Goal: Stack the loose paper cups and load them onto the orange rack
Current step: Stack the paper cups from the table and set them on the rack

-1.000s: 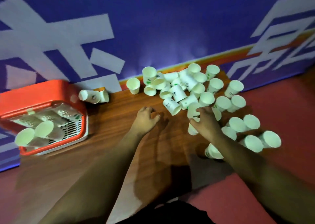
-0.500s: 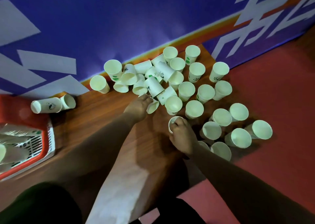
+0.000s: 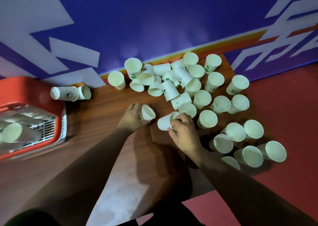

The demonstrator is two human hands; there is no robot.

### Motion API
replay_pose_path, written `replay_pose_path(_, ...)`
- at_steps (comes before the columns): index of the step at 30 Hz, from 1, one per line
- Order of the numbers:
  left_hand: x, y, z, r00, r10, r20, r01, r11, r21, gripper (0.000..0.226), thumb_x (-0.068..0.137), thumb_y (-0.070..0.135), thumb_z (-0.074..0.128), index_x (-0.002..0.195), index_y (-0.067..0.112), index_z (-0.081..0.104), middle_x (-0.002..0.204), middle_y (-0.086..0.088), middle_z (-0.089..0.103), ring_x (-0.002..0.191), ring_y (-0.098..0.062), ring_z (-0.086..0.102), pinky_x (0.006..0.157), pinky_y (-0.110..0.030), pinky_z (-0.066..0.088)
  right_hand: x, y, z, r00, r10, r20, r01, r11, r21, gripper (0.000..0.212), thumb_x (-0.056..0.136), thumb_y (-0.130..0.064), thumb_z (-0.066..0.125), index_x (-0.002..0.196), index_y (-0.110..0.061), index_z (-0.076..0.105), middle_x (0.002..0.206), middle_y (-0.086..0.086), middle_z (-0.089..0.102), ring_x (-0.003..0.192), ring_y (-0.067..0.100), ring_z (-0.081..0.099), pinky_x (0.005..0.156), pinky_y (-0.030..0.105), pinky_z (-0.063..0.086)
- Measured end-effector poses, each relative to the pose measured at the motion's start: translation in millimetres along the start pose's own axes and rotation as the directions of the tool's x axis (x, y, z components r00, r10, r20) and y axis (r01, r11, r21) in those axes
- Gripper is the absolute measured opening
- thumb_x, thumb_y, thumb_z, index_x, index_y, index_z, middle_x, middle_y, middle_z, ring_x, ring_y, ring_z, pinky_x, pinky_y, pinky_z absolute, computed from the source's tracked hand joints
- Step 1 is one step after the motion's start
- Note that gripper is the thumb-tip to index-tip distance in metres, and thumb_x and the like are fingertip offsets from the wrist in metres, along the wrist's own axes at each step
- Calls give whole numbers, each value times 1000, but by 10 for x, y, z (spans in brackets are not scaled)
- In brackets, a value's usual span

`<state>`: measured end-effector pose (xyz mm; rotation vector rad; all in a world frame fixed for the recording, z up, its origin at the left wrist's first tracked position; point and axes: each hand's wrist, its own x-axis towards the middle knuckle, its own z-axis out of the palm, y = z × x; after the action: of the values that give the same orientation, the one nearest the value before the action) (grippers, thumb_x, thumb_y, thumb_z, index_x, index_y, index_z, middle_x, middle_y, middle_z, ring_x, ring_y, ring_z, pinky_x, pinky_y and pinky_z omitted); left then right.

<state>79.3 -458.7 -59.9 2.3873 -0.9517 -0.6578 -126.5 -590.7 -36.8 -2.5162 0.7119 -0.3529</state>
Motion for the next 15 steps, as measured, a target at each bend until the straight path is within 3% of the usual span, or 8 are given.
replay_pose_path(3, -282, -260, -388, 974, -196, -114, 164, 955, -246, 77, 70, 41, 86, 134, 24, 48, 127, 0, 53, 114, -18, 53, 97, -37, 49, 136, -300, -11, 997, -17, -70, 23, 996, 91, 14, 72, -20, 79, 80, -14, 69, 116, 12, 49, 109, 31, 52, 94, 39, 48)
replay_pose_path(5, -507, -430, -671, 947, -276, -166, 194, 901, -388, 81, 70, 42, 86, 139, 26, 46, 135, 0, 53, 116, -17, 57, 96, -38, 53, 270, -551, 18, 996, -26, -88, 41, 984, 173, 12, 72, -18, 78, 77, -14, 68, 126, 14, 46, 117, 33, 51, 97, 36, 44)
replay_pose_path(10, -1185, -848, -1314, 851, -418, -318, 129, 753, -645, 62, 80, 20, 81, 131, 15, 48, 112, -4, 62, 100, -16, 60, 71, -16, 50, 598, -1418, 144, 984, -6, 180, -42, 964, 261, 12, 82, -23, 73, 89, -14, 70, 134, 2, 46, 116, 19, 54, 92, 24, 43)
replay_pose_path(13, -1604, -1221, -1647, 789, -487, -376, 96, 701, -706, 59, 79, 18, 82, 126, 13, 46, 111, -3, 62, 107, -23, 62, 75, -25, 53, 681, -2024, 256, 959, -75, 272, -19, 945, 326, 22, 84, -28, 73, 102, -16, 69, 129, -4, 48, 112, 14, 54, 90, 17, 38)
replay_pose_path(15, -1865, -1471, -1877, 730, -522, -442, 87, 711, -698, 67, 72, 22, 84, 125, 11, 44, 112, -1, 60, 107, -21, 60, 87, -33, 53, 711, -2413, 377, 950, -96, 297, -18, 933, 358, 39, 82, -33, 75, 116, -23, 60, 126, -4, 51, 113, 15, 53, 87, 22, 42)
